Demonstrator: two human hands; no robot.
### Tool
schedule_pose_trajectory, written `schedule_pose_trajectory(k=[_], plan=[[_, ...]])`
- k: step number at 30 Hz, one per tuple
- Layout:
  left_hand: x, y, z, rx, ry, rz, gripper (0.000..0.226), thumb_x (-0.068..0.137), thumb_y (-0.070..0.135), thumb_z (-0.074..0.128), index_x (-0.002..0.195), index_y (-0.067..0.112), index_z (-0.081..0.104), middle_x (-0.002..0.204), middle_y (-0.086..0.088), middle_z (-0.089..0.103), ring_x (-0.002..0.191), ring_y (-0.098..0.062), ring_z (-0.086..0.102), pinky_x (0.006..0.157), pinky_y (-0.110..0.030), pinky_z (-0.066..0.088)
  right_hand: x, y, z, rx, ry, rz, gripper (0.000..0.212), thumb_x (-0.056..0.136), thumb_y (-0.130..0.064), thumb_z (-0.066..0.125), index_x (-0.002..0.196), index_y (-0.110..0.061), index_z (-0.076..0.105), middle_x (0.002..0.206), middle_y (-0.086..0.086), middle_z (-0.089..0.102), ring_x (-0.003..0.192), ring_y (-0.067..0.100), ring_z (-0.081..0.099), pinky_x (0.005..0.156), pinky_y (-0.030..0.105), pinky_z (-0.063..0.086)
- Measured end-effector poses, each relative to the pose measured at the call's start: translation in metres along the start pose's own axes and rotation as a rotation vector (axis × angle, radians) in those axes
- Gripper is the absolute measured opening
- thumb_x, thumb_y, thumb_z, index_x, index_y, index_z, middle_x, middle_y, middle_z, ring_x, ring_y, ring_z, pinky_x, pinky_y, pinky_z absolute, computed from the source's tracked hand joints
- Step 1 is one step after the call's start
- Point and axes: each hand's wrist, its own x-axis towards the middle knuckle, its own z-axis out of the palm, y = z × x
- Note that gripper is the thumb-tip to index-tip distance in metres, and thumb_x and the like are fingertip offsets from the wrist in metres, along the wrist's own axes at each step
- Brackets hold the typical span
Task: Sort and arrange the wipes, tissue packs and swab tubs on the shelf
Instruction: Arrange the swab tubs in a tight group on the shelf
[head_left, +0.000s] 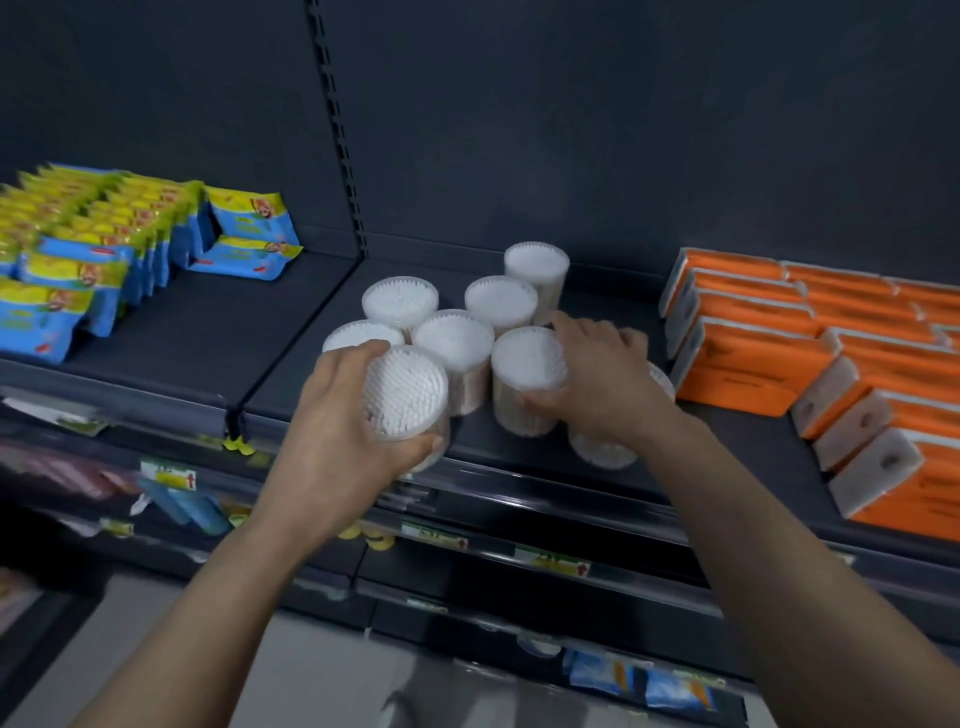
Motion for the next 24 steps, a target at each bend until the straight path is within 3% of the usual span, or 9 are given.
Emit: schedule_pose_trajectory(k=[2,8,14,19,22,24], plan=[[0.006,-0.003,-0.002,-0.006,-0.023,0.034,0.085,0.063,0.035,0.081,0.134,0.028,0.037,0.125,0.017,0.034,0.121,-0.005,0.035,0.096,-0.023,0.03,0.005,-0.001,0.002,-0.02,0.035,0.046,0.078,0.078,-0.054,0.06,0.138,-0.015,0.03,0.128,0.006,0.047,0.118,0.026,0.043,0.097,0.04,0.024],[0.023,-0.01,-0.011,-0.085,-0.064,0.088,0.082,0.062,0.037,0.079,0.133,0.029,0.038,0.124,0.017,0.037,0.116,-0.002,0.038,0.092,-0.021,0.031,0.019,-0.002,0.003,-0.03,0.029,0.195,0.08,0.08,-0.058,0.058,0.139,-0.012,0.03,0.134,0.008,0.047,0.121,0.026,0.044,0.099,0.04,0.024],[0.053,-0.03,-0.018,-0.066,-0.088,0.114,0.086,0.064,0.028,0.082,0.136,0.026,0.035,0.129,0.013,0.034,0.121,-0.006,0.034,0.096,-0.022,0.029,0.024,-0.037,-0.006,0.066,0.184,0.023,0.071,0.079,-0.05,0.064,0.138,-0.021,0.036,0.141,0.0,0.038,0.13,0.019,0.03,0.103,0.034,0.016],[0.064,-0.046,-0.026,-0.035,-0.135,0.127,0.086,0.065,0.026,0.081,0.136,0.026,0.033,0.126,0.018,0.033,0.123,-0.006,0.031,0.096,-0.024,0.03,0.035,-0.067,0.0,0.075,-0.042,-0.109,0.084,0.076,-0.056,0.064,0.143,-0.024,0.026,0.146,-0.003,0.032,0.136,0.018,0.02,0.109,0.038,0.015],[0.066,-0.05,-0.03,0.019,-0.19,0.104,0.084,0.068,0.025,0.078,0.138,0.029,0.032,0.104,0.038,0.024,0.12,-0.003,0.022,0.103,-0.029,0.028,0.043,-0.07,0.009,-0.008,-0.086,-0.079,0.088,0.078,-0.055,0.062,0.147,-0.022,0.018,0.151,-0.001,0.028,0.14,0.023,0.012,0.11,0.042,0.015],[0.07,-0.051,-0.029,0.069,-0.206,0.093,0.081,0.07,0.028,0.076,0.138,0.031,0.032,0.095,0.041,0.016,0.105,0.001,0.018,0.101,-0.03,0.025,0.045,-0.07,0.012,-0.03,-0.096,-0.057,0.087,0.081,-0.054,0.06,0.148,-0.022,0.014,0.153,0.0,0.025,0.143,0.025,0.006,0.112,0.044,0.013]])
